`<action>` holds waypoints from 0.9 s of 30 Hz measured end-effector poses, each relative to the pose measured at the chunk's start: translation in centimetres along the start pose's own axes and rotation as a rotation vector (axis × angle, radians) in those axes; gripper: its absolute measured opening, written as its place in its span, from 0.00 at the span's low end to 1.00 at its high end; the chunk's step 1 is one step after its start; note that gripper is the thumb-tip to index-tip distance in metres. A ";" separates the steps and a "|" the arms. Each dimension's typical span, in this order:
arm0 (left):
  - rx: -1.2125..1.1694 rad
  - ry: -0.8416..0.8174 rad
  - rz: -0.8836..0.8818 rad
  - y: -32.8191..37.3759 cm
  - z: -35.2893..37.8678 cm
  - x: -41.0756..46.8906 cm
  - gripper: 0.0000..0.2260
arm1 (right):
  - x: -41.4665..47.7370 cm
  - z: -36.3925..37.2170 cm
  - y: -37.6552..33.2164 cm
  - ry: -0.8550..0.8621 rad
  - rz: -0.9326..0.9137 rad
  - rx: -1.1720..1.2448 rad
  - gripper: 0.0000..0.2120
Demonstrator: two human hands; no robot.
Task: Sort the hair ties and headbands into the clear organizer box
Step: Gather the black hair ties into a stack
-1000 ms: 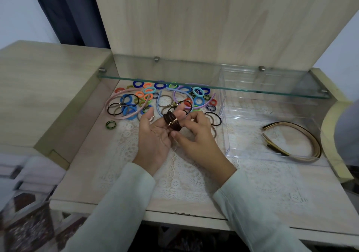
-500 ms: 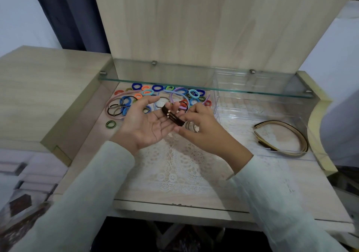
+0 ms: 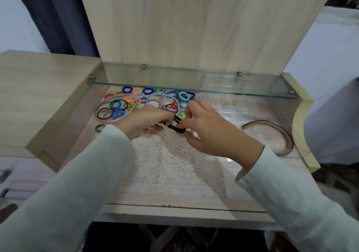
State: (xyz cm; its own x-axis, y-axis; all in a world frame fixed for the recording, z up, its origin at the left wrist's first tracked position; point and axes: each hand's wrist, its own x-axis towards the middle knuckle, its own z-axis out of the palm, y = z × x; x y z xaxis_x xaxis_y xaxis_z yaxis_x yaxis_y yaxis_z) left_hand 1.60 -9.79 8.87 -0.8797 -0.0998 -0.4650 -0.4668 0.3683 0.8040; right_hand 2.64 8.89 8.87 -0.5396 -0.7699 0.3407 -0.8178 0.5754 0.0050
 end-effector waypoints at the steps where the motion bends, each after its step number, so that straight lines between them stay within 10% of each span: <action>1: 0.038 0.023 0.015 0.4 0.4 0.2 0.05 | -0.1 -0.2 0.0 0.002 0.007 -0.023 0.12; 11: 0.506 0.122 0.266 4.2 4.6 2.4 0.16 | -4.3 -1.7 4.0 -0.068 0.166 -0.139 0.23; 27: 0.536 0.115 0.507 3.7 10.2 4.0 0.09 | -8.9 -0.1 6.0 -0.260 0.310 -0.041 0.23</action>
State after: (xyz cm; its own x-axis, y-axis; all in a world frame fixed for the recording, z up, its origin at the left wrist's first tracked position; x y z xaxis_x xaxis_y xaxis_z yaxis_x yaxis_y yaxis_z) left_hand -2.74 0.61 6.17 -0.9930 0.1168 -0.0199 0.0810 0.7918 0.6053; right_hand 2.59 19.20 5.94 -0.7960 -0.5996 0.0829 -0.6029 0.7975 -0.0209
